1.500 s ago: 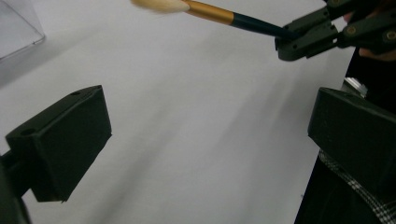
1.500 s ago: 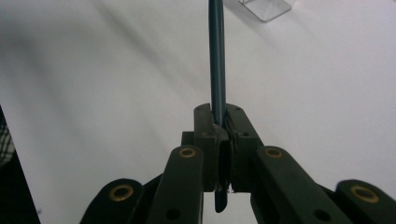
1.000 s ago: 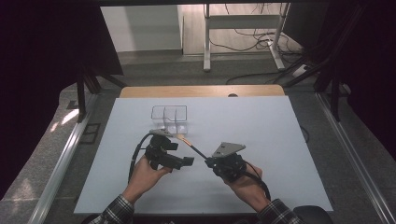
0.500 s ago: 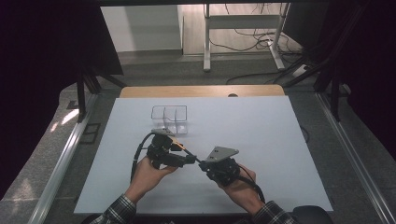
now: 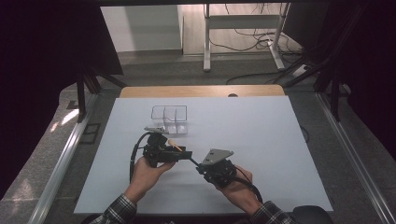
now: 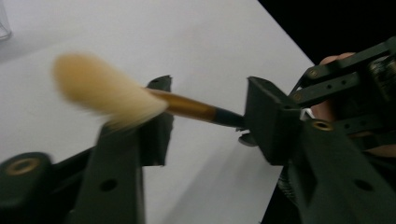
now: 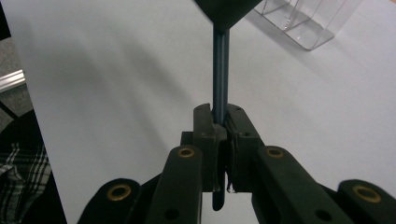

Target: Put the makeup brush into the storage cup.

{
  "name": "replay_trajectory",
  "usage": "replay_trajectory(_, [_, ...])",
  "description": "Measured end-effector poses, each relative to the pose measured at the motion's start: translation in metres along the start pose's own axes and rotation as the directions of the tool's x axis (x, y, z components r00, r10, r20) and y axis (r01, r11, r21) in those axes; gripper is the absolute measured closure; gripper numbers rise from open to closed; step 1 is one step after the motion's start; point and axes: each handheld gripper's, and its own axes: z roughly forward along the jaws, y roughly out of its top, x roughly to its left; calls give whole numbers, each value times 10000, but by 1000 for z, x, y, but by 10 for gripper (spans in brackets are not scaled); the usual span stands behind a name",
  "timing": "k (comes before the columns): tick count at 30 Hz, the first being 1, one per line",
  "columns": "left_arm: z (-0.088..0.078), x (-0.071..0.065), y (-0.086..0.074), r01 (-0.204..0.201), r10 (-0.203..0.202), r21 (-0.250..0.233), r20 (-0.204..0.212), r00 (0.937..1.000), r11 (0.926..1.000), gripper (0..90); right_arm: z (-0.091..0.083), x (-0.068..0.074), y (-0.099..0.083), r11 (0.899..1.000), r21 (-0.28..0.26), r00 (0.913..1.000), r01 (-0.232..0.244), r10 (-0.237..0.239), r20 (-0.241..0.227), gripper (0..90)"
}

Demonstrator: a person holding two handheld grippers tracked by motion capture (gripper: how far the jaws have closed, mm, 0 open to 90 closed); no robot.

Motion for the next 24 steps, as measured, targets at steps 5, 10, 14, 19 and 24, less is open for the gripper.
replay_trajectory(5, [-4,2,-1,383,-338,-356,1204,9921,9986,831,7,4,0,9986,471,9994,248,-237,-237,726])
replay_trajectory(10, [-5,-3,0,105,-83,-239,883,9961,9997,832,12,-2,0,9988,479,9993,46,-29,-370,322])
replay_trajectory(14, [-4,-5,1,-48,53,-130,426,9991,9999,832,13,-8,-1,9985,512,9985,-193,218,-492,124])
replay_trajectory(19, [-6,-6,1,-294,294,-93,15,9996,9995,832,13,-9,-2,9987,456,9971,-248,279,-701,53])
replay_trajectory(24, [-8,-9,1,-629,625,-120,-306,9976,9980,831,13,-12,-3,9981,527,9961,-313,355,-806,29])
